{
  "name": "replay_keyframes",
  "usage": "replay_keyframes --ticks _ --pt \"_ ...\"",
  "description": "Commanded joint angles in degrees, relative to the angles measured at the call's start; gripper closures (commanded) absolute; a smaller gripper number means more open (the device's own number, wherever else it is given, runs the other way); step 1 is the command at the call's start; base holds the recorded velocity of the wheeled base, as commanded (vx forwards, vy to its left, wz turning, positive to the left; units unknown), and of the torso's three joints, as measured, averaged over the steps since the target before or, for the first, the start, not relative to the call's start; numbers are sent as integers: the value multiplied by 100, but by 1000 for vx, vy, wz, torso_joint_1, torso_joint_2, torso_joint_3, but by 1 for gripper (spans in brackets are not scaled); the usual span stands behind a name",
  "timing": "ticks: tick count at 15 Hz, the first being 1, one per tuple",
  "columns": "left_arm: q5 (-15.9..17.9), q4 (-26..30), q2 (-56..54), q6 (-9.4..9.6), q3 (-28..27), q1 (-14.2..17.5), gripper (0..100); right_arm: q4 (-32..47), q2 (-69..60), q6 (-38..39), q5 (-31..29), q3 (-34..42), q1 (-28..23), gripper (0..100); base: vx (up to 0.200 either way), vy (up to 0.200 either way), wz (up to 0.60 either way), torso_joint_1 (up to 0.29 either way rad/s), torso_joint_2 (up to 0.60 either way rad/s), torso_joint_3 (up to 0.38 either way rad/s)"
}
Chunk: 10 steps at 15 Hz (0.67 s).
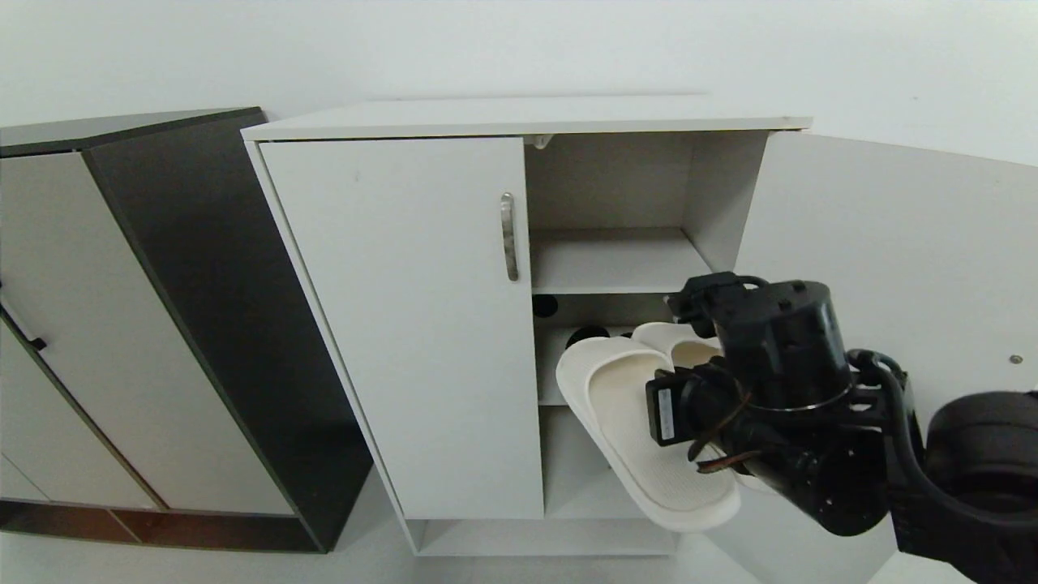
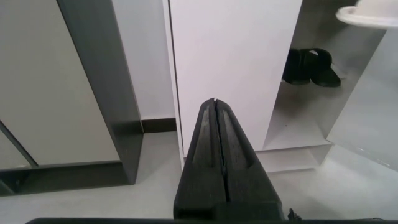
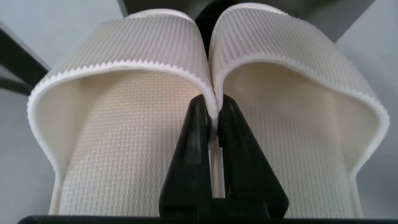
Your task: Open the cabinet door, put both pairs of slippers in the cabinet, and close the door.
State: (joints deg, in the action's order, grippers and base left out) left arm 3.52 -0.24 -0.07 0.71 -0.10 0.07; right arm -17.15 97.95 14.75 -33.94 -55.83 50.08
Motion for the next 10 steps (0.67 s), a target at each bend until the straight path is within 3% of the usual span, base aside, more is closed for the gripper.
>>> replay_keyframes --ticks 1,2,3,10 --pt "-1 -2 7 0 1 1 100 1258 233 687 -438 -1369 274 100 0 0 0 0 0 0" --pt "-1 -2 7 0 1 1 100 1882 374 880 -711 -2054 283 100 0 0 0 0 0 0" --pt "-1 -2 7 0 1 1 100 1961 514 889 -922 -2318 283 100 0 0 0 0 0 0" --pt "-1 -2 7 0 1 1 100 1829 954 836 -1282 -2441 81 100 0 0 0 0 0 0"
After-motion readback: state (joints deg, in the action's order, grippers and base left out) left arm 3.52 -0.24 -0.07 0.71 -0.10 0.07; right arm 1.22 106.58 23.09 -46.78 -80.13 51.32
